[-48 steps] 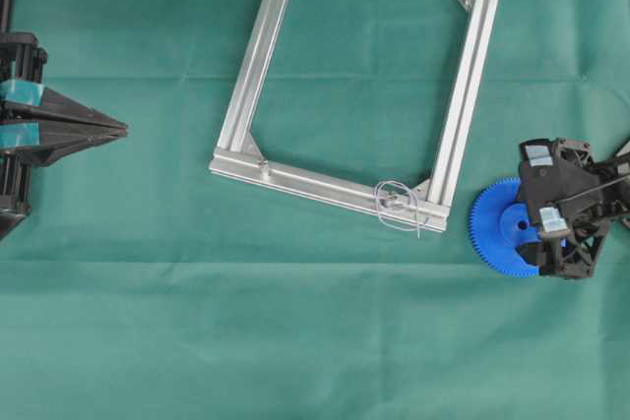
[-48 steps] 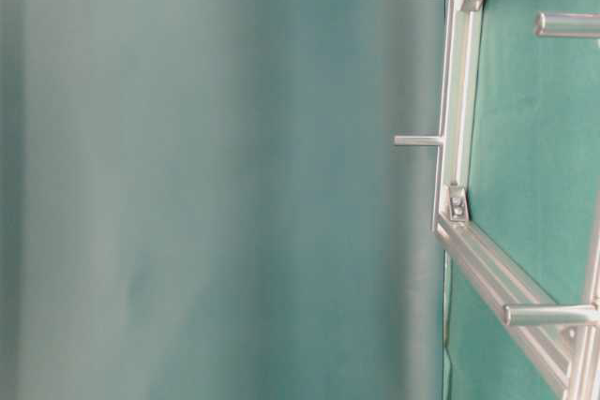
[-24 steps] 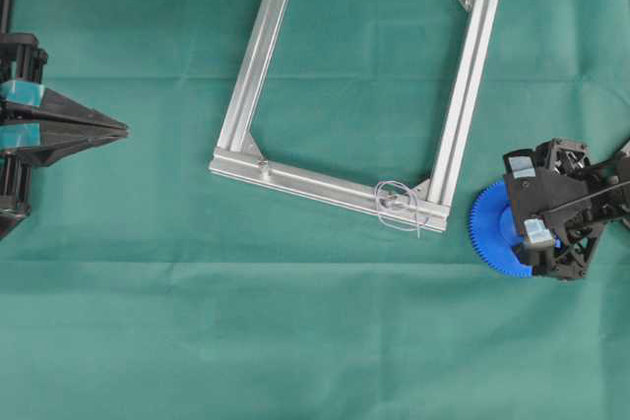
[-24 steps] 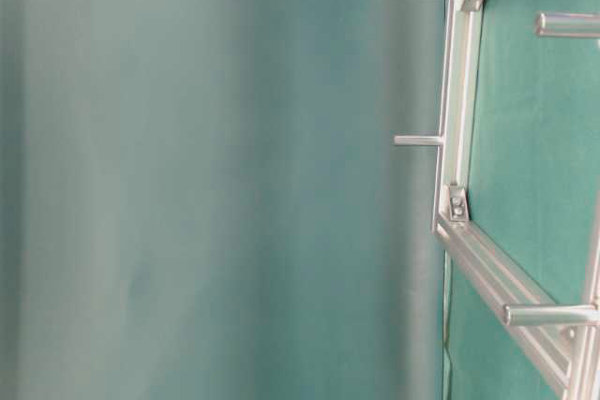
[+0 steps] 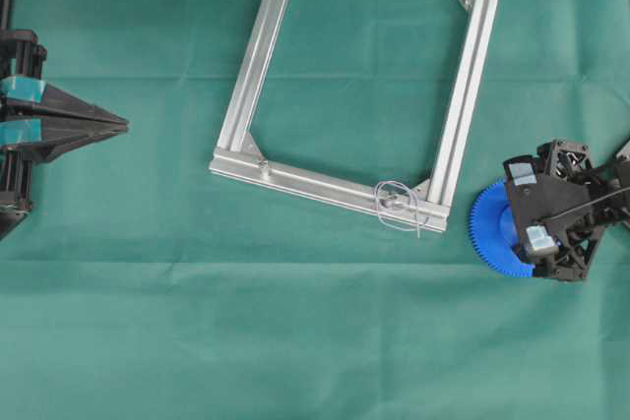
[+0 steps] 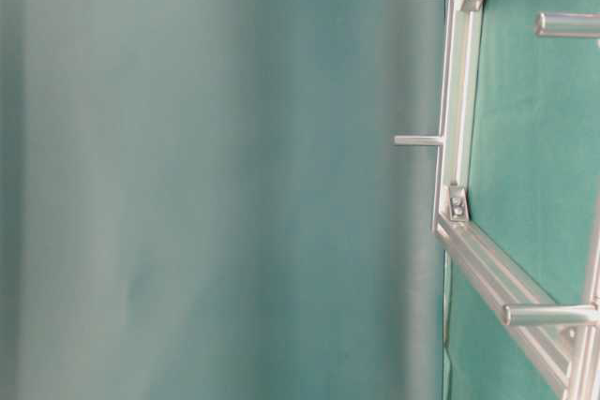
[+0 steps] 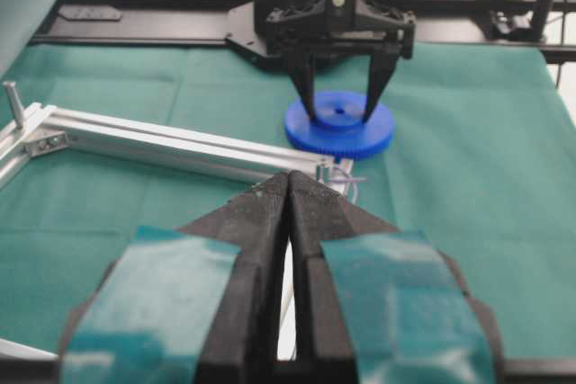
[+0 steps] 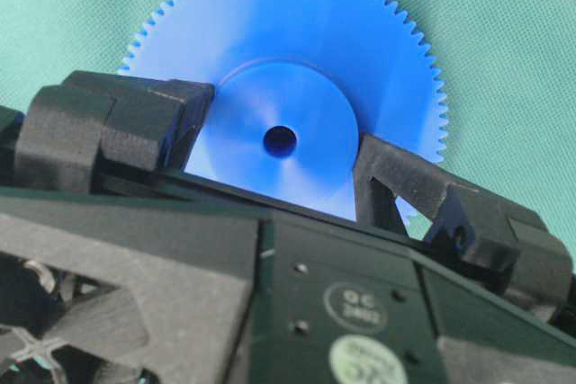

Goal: Find the location of the shaft and insert the gear.
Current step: 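Close the right gripper on the gear and tilt it upright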

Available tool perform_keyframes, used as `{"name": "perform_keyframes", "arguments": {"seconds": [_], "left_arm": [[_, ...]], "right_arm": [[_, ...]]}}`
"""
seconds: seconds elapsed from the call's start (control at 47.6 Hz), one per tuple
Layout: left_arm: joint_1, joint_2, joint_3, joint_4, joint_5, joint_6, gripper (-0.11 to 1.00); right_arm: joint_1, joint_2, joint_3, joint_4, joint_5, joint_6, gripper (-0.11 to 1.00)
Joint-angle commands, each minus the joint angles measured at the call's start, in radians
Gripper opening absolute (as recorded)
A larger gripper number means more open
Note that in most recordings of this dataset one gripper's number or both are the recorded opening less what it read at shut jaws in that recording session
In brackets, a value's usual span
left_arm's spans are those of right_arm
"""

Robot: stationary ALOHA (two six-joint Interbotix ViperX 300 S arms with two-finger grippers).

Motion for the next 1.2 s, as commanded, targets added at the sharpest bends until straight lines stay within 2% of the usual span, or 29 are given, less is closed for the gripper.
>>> {"name": "perform_keyframes", "arguments": {"seconds": [0.0, 0.42, 0.819, 1.176], "left_arm": [[0.003, 0.009, -0.021, -0.002, -0.006, -0.002, 0.01], [0.003, 0.009, -0.023, -0.002, 0.003, -0.002, 0.01], [0.003, 0.009, -0.023, -0.002, 0.003, -0.002, 0.01], [0.003, 0.009, -0.023, -0.002, 0.003, -0.003, 0.01]], "right_arm": [[-0.003, 0.0, 0.012, 0.003, 0.006, 0.002, 0.71], [-0.005, -0.083, -0.026, 0.002, 0.015, 0.0, 0.7], [-0.003, -0.179, -0.114, -0.02, 0.19, -0.002, 0.7], [-0.005, -0.186, -0.227, -0.035, 0.341, -0.003, 0.7]]}}
